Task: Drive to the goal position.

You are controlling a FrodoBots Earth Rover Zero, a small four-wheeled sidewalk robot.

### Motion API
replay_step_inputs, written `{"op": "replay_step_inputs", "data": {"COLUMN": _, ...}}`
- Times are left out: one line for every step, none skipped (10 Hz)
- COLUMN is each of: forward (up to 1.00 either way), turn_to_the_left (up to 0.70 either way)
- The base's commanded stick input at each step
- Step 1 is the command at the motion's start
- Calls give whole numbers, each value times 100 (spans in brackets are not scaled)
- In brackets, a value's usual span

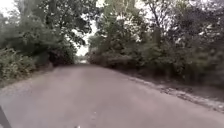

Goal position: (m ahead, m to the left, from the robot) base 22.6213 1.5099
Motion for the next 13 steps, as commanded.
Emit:
{"op": "replay_step_inputs", "data": {"forward": 100, "turn_to_the_left": -3}}
{"op": "replay_step_inputs", "data": {"forward": 100, "turn_to_the_left": -3}}
{"op": "replay_step_inputs", "data": {"forward": 100, "turn_to_the_left": -3}}
{"op": "replay_step_inputs", "data": {"forward": 100, "turn_to_the_left": -3}}
{"op": "replay_step_inputs", "data": {"forward": 100, "turn_to_the_left": -3}}
{"op": "replay_step_inputs", "data": {"forward": 100, "turn_to_the_left": -2}}
{"op": "replay_step_inputs", "data": {"forward": 100, "turn_to_the_left": -1}}
{"op": "replay_step_inputs", "data": {"forward": 100, "turn_to_the_left": 0}}
{"op": "replay_step_inputs", "data": {"forward": 100, "turn_to_the_left": 0}}
{"op": "replay_step_inputs", "data": {"forward": 100, "turn_to_the_left": 0}}
{"op": "replay_step_inputs", "data": {"forward": 100, "turn_to_the_left": 0}}
{"op": "replay_step_inputs", "data": {"forward": 100, "turn_to_the_left": 0}}
{"op": "replay_step_inputs", "data": {"forward": 100, "turn_to_the_left": 0}}
